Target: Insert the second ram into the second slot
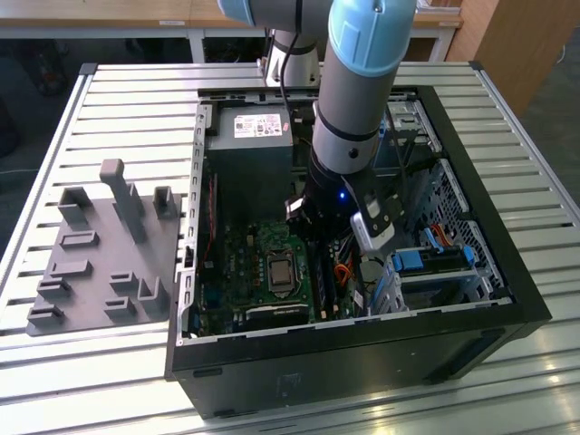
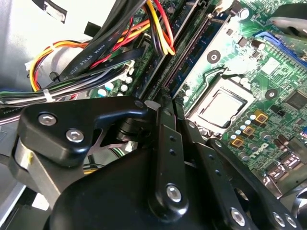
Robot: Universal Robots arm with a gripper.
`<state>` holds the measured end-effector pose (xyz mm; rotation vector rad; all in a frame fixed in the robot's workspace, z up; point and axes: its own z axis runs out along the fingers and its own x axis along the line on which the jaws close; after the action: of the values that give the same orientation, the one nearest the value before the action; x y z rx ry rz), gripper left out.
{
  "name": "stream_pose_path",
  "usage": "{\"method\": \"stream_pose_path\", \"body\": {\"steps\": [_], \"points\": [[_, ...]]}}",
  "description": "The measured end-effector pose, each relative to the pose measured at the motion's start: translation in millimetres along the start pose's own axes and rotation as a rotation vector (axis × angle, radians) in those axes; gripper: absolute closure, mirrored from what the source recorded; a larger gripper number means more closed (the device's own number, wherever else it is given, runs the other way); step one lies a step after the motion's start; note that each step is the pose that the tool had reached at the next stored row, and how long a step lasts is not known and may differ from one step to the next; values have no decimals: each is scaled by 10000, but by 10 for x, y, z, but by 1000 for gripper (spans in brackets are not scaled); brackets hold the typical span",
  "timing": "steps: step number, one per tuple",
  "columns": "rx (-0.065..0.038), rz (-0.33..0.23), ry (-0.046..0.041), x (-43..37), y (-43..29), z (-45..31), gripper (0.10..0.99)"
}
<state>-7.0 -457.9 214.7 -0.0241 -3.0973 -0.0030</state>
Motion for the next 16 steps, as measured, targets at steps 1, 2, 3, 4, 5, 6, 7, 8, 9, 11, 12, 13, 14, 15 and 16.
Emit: {"method": "stream_pose_path", "body": {"steps": [1,2,3,4,5,6,7,8,9,11,12,13,14,15,16], "points": [[0,0,0,-1,0,6,949],[-1,0,0,-1,0,14,949],[0,0,0,-1,0,21,949],[1,0,1,-1,0,27,949],[2,0,1,-1,0,27,949],[3,0,1,-1,0,27,949],[3,0,1,-1,0,28,949],[2,0,0,-1,0,28,949],[0,0,0,-1,0,29,949],[1,0,0,-1,0,29,949],[0,0,-1,-1,0,29,937],[-2,0,-1,-1,0,29,937],[-2,0,-1,-1,0,26,875],[0,0,0,-1,0,22,875],[1,0,0,-1,0,17,875]]}}
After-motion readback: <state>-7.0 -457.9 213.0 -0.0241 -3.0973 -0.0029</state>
